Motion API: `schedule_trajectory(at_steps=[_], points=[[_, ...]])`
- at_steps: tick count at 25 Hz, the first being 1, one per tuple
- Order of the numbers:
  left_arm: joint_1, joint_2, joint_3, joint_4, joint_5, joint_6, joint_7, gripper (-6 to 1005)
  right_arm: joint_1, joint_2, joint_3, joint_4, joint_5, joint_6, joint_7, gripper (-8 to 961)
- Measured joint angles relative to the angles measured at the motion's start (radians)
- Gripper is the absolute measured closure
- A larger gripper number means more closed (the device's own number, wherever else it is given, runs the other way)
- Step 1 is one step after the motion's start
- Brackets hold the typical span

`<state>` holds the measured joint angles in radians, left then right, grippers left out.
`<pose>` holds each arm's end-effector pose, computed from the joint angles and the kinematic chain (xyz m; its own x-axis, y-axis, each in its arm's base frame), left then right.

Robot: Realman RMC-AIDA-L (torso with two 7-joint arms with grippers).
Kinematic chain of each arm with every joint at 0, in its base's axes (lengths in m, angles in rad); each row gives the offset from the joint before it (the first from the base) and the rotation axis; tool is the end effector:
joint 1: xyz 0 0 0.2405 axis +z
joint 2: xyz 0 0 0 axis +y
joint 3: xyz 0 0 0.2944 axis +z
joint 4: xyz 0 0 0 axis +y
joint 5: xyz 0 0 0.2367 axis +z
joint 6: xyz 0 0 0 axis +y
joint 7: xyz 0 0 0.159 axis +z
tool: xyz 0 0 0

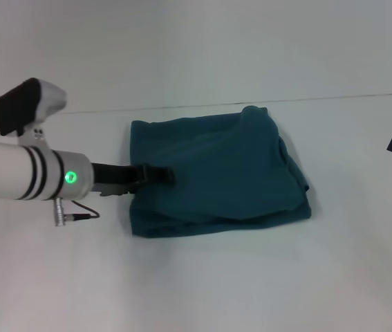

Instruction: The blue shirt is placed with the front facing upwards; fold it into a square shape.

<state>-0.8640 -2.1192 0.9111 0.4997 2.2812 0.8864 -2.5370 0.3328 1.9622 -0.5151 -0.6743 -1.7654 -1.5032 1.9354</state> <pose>-0.2442 0.4849 -0.1027 0.2632 0.8637 0.4299 0.9625 -0.2045 -0.1783 0.3909 0.3464 0.0813 0.1883 -0.5704 -0.7995 -0.9294 -0.3666 0.0426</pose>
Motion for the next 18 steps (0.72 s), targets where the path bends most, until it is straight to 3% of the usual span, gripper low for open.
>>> schedule_trajectory(at_steps=[6,14,18], points=[[-0.044,-0.012,0.078,-0.026,0.000,-0.030,-0.001,128,-0.002,0.000,0.002,0.001,0.000,-0.005,0.003,404],[-0.044,-0.018,0.108,-0.015,0.000,-0.035,-0.014,310,0.004,0.000,0.003,0.001,0.000,-0.009,0.006,404],[-0.041,-0.019,0.109,-0.015,0.000,-0.035,-0.014,464,0.006,0.003,0.003,0.001,0.000,-0.009,0.006,404]])
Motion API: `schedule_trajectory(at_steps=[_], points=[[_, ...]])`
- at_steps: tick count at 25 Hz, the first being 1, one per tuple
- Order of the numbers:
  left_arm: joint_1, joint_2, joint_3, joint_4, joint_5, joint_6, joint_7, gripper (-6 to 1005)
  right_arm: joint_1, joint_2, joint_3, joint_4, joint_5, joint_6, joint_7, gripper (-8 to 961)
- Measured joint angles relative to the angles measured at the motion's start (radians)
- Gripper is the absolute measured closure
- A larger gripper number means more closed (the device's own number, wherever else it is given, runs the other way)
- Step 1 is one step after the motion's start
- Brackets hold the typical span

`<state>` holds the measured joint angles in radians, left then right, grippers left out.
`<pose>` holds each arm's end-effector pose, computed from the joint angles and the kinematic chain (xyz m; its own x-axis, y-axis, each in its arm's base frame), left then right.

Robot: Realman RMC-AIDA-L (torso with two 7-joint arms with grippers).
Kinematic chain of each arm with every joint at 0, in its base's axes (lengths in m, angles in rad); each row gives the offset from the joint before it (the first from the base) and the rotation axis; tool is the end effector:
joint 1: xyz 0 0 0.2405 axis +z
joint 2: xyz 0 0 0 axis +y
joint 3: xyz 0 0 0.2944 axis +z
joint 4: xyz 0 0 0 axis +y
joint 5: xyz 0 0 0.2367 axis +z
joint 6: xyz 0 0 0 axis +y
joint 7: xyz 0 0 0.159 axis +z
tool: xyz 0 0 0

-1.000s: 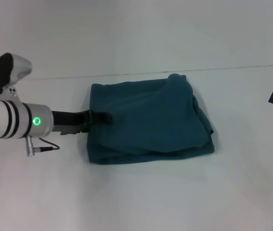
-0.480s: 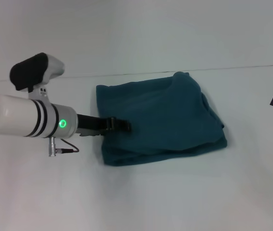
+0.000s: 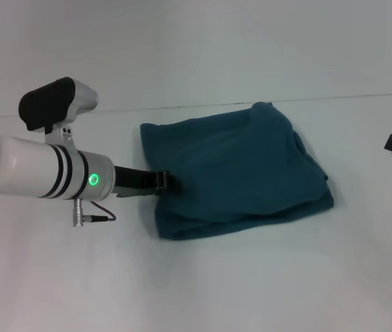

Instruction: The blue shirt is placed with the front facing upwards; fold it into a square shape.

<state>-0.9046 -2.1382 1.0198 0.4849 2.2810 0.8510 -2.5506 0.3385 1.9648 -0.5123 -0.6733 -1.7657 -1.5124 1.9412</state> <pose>-0.2221 0.4838 -0.1249 0.3518 0.8605 0.3685 0.9318 -0.2841 -0.2260 0.3877 0.3476 0.0799 0.1833 -0.5735 -0.7985 -0.9260 -0.3734 0.0557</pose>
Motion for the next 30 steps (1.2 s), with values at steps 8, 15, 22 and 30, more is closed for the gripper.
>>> schedule_trajectory(at_steps=[8,15,22,30], points=[[0.012,-0.009,-0.009,0.033,-0.008,0.033,-0.006,785,0.003,0.004,0.000,0.001,0.003,0.000,0.001,404],[0.097,-0.021,-0.019,0.178,-0.010,0.198,-0.080,846,0.003,0.005,0.004,0.010,0.006,0.006,0.001,405],[0.237,-0.017,-0.071,0.278,0.000,0.332,-0.092,848,0.008,-0.001,0.006,0.026,0.006,0.009,0.003,405],[0.383,0.008,-0.260,0.384,0.001,0.470,-0.041,849,0.016,-0.001,0.006,0.026,0.006,0.011,0.013,405]])
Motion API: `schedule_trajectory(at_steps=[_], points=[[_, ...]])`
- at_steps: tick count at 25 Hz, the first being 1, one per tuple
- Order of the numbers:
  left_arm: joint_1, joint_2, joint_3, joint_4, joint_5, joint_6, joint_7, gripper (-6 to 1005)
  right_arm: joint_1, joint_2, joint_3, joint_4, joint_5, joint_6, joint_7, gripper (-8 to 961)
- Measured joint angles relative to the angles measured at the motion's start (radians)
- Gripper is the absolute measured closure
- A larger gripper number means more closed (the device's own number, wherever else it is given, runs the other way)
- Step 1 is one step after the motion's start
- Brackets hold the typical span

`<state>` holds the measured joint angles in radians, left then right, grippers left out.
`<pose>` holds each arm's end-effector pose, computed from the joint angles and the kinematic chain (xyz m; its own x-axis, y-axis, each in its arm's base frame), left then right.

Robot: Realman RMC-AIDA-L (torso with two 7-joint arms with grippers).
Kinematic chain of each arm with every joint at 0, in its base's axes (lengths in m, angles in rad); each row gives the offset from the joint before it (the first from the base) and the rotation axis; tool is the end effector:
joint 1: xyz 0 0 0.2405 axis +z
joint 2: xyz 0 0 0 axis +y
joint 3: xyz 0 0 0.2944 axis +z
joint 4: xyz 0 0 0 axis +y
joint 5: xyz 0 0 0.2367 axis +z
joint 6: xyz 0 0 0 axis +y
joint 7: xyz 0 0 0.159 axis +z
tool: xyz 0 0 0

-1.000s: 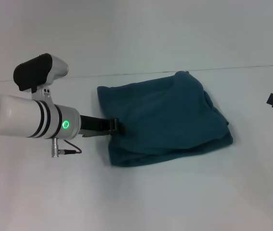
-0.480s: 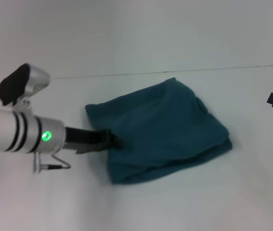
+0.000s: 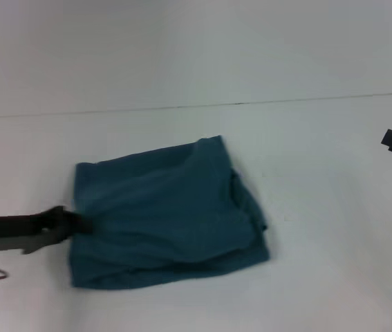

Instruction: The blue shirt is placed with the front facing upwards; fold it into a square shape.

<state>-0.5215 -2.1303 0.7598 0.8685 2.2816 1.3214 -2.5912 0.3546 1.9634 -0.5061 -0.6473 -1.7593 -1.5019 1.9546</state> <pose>-0.3232 0.3990 -0.0297 0.0398 0.9038 0.4261 0.9989 -0.0463 0.0048 0.3856 0.3530 0.0772 0.1521 -0.5762 -0.8031 -0.9286 -0.3615 0.0835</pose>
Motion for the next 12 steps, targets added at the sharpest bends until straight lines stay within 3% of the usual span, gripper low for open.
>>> schedule_trajectory(at_steps=[5,12], points=[[0.022,0.029,-0.154,0.002,0.010,0.065,0.076,849,0.003,0.000,0.000,0.000,0.000,0.000,0.006,405],[-0.007,0.044,-0.181,-0.025,0.060,0.063,0.133,850,0.006,0.001,0.000,0.000,-0.006,0.000,0.009,404]])
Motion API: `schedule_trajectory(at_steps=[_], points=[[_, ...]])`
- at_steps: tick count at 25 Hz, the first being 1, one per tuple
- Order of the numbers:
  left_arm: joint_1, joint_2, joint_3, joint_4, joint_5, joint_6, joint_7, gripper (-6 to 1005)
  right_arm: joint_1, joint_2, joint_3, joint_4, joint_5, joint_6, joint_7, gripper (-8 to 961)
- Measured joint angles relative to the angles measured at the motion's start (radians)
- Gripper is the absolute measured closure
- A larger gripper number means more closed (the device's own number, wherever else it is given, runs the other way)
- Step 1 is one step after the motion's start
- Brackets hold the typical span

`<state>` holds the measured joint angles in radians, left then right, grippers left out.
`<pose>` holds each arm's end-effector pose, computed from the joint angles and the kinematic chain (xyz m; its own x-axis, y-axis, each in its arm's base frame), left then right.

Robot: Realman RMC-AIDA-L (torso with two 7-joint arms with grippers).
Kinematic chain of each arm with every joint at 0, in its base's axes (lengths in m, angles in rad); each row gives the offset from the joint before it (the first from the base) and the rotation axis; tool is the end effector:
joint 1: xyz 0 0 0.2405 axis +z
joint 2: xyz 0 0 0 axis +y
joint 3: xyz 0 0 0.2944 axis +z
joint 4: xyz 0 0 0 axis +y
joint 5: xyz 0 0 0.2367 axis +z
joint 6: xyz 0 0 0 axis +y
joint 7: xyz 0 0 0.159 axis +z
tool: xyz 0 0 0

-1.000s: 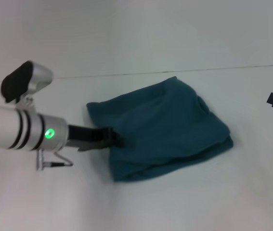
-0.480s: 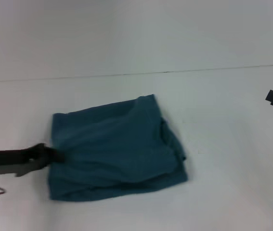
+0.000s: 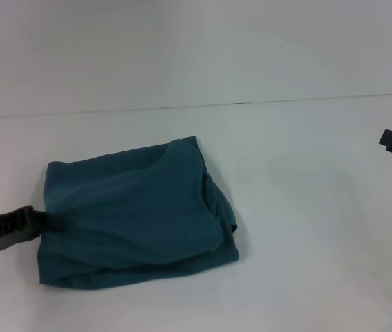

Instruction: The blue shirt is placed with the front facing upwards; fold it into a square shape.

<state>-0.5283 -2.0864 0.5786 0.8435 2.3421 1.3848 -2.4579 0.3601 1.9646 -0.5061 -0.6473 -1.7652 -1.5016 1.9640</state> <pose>-0.3521 0.3941 0.0067 0.0750 0.8765 0.4755 0.9971 -0.0708 -0.0267 0.3840 0.3547 0.0759 0.1478 -0.5828 -0.7990 -0.9287 -0.3595 0.0904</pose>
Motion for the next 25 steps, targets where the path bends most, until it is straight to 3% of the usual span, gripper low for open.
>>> schedule_trajectory(at_steps=[6,11,17,19,25], points=[[-0.022,0.005,0.045,-0.013,0.026,-0.022,0.075,840,-0.002,-0.001,0.000,0.005,0.000,0.002,-0.002,404],[0.001,-0.006,0.019,0.086,0.035,0.010,0.061,830,0.002,-0.008,-0.008,0.017,-0.021,0.004,0.001,405],[0.025,-0.016,-0.065,0.129,-0.062,0.074,0.026,616,0.021,-0.009,-0.006,0.023,-0.063,0.005,0.004,404],[0.027,-0.018,-0.073,0.113,-0.108,0.082,-0.005,379,0.024,-0.009,-0.007,0.024,-0.066,0.005,0.004,404],[0.014,-0.018,-0.075,-0.036,-0.214,0.050,-0.065,186,0.025,-0.009,-0.009,0.025,-0.066,0.004,0.005,402]])
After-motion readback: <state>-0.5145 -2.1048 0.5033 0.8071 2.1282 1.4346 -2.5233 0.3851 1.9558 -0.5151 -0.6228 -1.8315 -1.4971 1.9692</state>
